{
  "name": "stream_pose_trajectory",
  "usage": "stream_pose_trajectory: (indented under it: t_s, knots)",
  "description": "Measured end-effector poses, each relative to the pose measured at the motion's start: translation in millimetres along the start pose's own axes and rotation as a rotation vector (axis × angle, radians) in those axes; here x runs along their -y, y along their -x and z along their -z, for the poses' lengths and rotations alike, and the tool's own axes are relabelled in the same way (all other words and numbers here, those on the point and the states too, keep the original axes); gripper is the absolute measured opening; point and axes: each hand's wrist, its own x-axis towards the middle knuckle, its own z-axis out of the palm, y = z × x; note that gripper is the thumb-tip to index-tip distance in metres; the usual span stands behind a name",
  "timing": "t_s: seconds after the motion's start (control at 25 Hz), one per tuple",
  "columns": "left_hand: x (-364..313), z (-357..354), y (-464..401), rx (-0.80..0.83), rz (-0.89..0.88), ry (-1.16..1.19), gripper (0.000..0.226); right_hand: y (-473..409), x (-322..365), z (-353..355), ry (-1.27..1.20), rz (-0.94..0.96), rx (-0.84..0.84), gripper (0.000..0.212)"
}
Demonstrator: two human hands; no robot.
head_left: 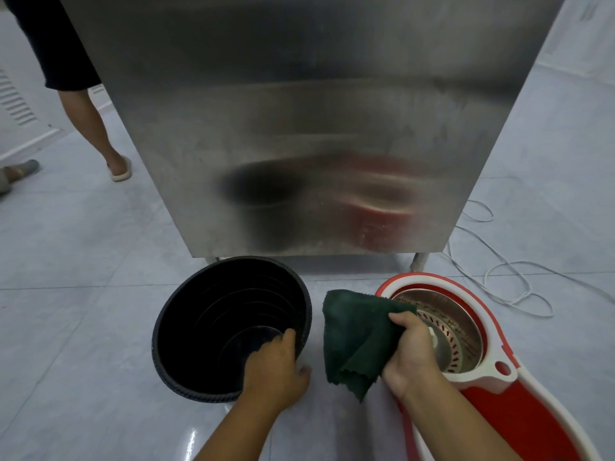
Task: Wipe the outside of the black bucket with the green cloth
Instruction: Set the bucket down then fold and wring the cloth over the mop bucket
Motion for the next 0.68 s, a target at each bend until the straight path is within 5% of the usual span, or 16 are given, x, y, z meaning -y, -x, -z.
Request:
stream_pose_trajectory:
  t_s: [0.08, 0.2, 0.44, 0.68]
  knots:
    - [-15, 27, -2, -0.025, 0.015, 0.449, 0.05, -1, 1, -1, 0.029, 0.016, 0.035, 0.026]
    - [-36, 57, -6, -0.007, 0.083, 1.071, 0.014, 2, 2, -6, 0.102, 0.055, 0.088, 0.026]
    - [-35, 59, -7, 0.005, 0.249, 1.207, 0.032, 12, -2, -11, 0.137, 0.089, 0.149, 0.026]
    - [-28, 66, -10, 0.238, 0.307, 1.291, 0.031, 25, 2, -15, 0.194, 0.088, 0.233, 0.03]
